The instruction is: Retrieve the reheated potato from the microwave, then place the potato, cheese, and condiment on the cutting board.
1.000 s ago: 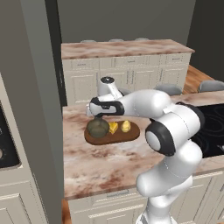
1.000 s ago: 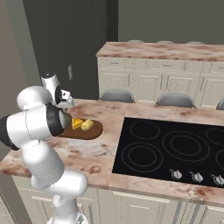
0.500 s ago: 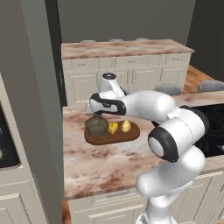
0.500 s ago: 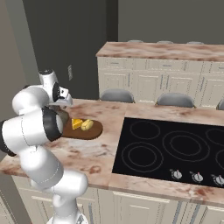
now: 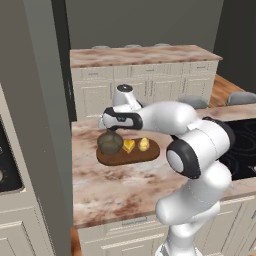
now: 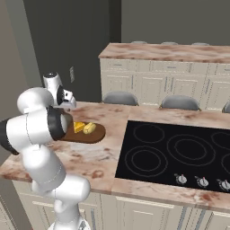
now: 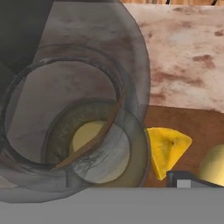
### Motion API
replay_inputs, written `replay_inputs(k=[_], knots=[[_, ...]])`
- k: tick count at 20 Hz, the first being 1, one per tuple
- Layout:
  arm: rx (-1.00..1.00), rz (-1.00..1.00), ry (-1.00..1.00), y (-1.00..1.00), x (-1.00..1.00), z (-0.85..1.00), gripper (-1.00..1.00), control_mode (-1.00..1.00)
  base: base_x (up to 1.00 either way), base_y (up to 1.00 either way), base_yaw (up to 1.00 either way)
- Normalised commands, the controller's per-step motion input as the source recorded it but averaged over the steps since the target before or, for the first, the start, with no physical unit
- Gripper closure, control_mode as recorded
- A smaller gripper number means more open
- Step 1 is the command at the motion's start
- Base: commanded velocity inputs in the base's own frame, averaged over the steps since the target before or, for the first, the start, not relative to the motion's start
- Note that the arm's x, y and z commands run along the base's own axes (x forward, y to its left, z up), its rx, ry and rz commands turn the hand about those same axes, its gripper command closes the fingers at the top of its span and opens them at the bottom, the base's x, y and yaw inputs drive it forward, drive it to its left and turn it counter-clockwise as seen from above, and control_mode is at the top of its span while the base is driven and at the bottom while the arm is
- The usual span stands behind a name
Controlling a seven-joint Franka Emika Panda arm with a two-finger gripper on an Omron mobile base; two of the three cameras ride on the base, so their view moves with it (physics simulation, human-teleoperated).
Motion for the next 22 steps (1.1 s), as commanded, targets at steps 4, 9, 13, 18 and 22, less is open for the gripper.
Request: replay_inputs(k=[4,9,13,18,22], knots=[[0.00,0.00,0.00,0.03,0.29,-0.21,-1.00,-1.00,0.00,0.00,0.00],[0.00,0.00,0.00,0.16,0.05,-0.36,-1.00,-1.00,0.00,0.00,0.00],[-0.02,0.00,0.05,0.07,0.00,-0.46,-1.00,-1.00,0.00,0.00,0.00],[0.00,0.00,0.10,0.06,-0.25,-0.31,-1.00,-1.00,0.00,0.00,0.00],[0.00,0.00,0.08,0.05,-0.45,-0.36,-1.00,-1.00,0.00,0.00,0.00]])
